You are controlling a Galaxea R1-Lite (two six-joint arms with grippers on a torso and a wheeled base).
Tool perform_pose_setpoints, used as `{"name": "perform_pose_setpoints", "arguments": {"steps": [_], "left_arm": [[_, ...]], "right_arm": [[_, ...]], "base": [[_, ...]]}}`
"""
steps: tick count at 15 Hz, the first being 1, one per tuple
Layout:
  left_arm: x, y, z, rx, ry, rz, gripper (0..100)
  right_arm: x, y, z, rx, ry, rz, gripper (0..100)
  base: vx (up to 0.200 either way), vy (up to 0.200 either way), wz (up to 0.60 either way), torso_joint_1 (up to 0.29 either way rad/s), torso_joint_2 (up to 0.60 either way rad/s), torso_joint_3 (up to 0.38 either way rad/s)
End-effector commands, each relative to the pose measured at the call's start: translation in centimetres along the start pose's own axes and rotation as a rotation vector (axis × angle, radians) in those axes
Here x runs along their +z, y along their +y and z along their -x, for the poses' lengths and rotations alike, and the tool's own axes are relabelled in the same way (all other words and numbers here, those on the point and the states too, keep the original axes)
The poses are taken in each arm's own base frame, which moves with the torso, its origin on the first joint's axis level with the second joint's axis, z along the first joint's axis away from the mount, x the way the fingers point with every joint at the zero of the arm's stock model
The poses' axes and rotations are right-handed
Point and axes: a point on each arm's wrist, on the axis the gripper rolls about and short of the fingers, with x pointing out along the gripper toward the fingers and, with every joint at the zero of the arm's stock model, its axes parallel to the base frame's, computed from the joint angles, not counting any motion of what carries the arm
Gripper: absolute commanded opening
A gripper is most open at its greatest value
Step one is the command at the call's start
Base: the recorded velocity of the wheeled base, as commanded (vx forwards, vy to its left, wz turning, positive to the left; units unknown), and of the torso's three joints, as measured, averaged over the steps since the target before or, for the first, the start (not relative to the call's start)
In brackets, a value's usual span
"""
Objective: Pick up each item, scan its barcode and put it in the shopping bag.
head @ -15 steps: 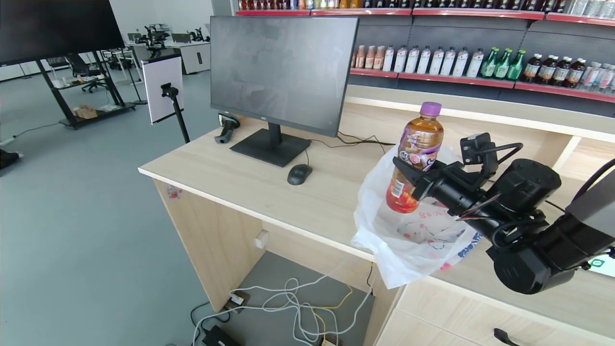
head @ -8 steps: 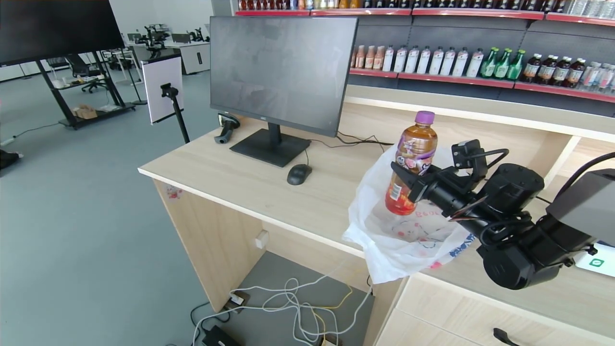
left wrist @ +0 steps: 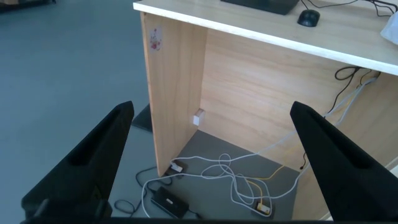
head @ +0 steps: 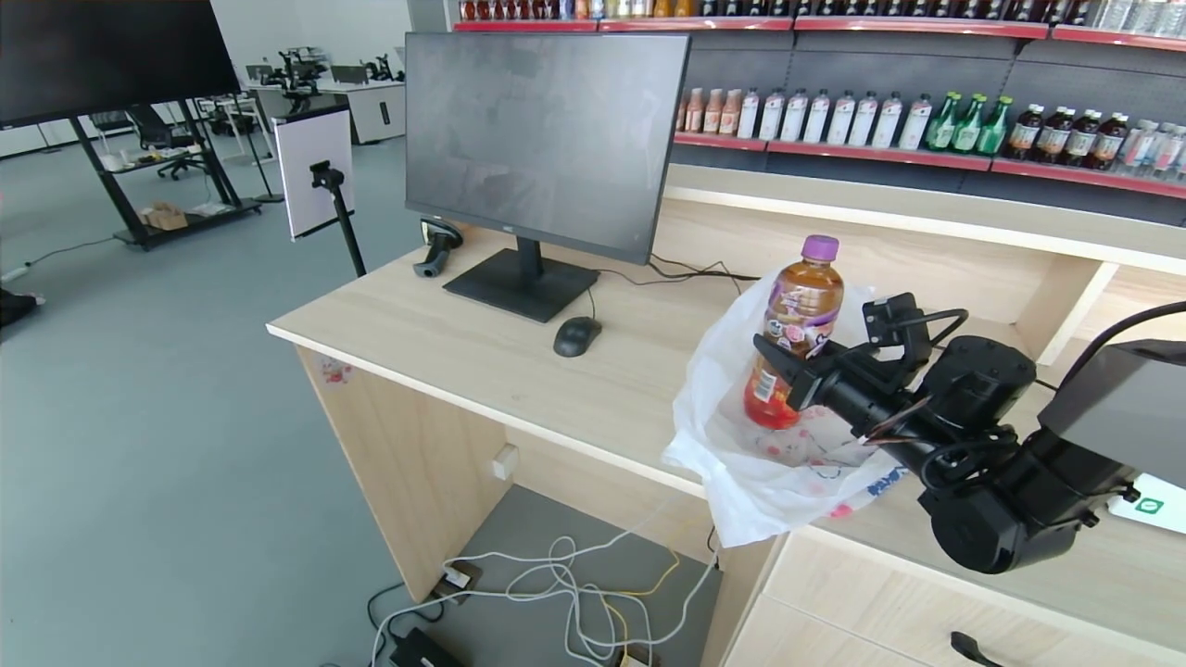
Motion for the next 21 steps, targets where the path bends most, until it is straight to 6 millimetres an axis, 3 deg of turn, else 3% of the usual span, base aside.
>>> {"name": "perform_pose_setpoints", "arguments": {"steps": [1, 4, 5, 10, 14, 21], "left_arm": [[0.0, 0.0, 0.0, 0.000, 0.000, 0.000, 100], [0.0, 0.0, 0.0, 0.000, 0.000, -0.001, 100], [0.0, 0.0, 0.0, 0.000, -0.001, -0.001, 100], [0.0, 0.0, 0.0, 0.000, -0.001, 0.002, 100], [0.0, 0.0, 0.0, 0.002, 0.002, 0.008, 100], [0.0, 0.0, 0.0, 0.003, 0.000, 0.023, 100]], "right_arm": [[-0.6, 0.0, 0.1, 0.000, 0.021, -0.007, 0], [-0.8, 0.0, 0.4, -0.001, 0.036, -0.014, 0], [-0.9, 0.1, 0.6, -0.003, 0.045, -0.018, 100], [0.4, -0.3, 0.8, -0.012, 0.013, -0.005, 100], [2.9, -0.6, 2.1, -0.032, -0.034, 0.008, 100], [8.2, 2.1, 6.2, 0.001, -0.120, 0.014, 100]], "base": [[0.000, 0.000, 0.00, 0.000, 0.00, 0.000], [0.000, 0.000, 0.00, 0.000, 0.00, 0.000], [0.000, 0.000, 0.00, 0.000, 0.00, 0.000], [0.000, 0.000, 0.00, 0.000, 0.00, 0.000], [0.000, 0.000, 0.00, 0.000, 0.00, 0.000], [0.000, 0.000, 0.00, 0.000, 0.00, 0.000]]}}
